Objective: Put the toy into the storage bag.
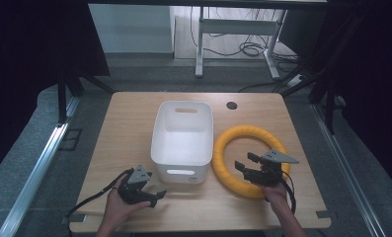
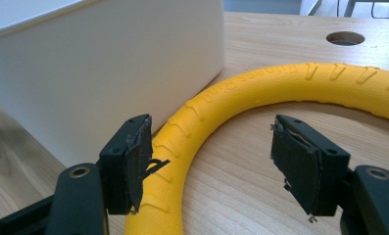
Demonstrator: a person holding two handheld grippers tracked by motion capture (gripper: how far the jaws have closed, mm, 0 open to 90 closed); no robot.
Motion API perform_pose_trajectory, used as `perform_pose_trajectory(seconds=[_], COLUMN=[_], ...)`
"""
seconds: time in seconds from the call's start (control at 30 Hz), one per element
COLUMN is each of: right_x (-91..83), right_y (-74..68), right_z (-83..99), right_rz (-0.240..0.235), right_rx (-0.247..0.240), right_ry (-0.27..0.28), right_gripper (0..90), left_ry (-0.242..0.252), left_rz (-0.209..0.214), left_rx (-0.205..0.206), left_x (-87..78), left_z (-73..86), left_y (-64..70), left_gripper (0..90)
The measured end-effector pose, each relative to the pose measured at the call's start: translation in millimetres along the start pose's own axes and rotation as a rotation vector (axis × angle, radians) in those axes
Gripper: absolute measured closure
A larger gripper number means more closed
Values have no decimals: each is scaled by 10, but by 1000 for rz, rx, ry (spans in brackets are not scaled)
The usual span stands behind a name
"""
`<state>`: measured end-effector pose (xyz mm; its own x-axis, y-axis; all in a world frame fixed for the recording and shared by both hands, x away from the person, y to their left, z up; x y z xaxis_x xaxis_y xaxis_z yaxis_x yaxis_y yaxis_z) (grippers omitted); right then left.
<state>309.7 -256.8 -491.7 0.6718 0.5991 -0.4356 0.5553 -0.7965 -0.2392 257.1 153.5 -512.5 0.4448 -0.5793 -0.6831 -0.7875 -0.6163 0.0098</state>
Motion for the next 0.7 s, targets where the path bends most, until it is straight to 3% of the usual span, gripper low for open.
perform_pose_trajectory(seconds=[0.33,0.53,0.7], right_x=[40,11,-4], right_y=[10,32,71], right_z=[17,2,-14], right_rz=[-4,-19,-5], right_rx=[-7,4,-21], right_ry=[-44,-29,-37], right_gripper=[283,285,295], left_ry=[-1,13,0], left_rz=[7,2,-3], left_rx=[0,-13,-8], left_x=[3,-34,-22], left_z=[-1,-10,-8], left_y=[5,-4,-13], left_gripper=[163,163,163])
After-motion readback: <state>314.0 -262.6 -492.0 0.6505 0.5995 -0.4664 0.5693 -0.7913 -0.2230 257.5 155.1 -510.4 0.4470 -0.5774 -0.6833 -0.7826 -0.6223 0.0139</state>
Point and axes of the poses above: each handheld gripper's, and its own axes: x roughly forward along the jaws, z roughly out of its underside, y roughly to its right, the point moved 1 cm from there along x, roughly forward along the jaws, and after that the axes turned 5 degrees about x, right-handed, at the moved point
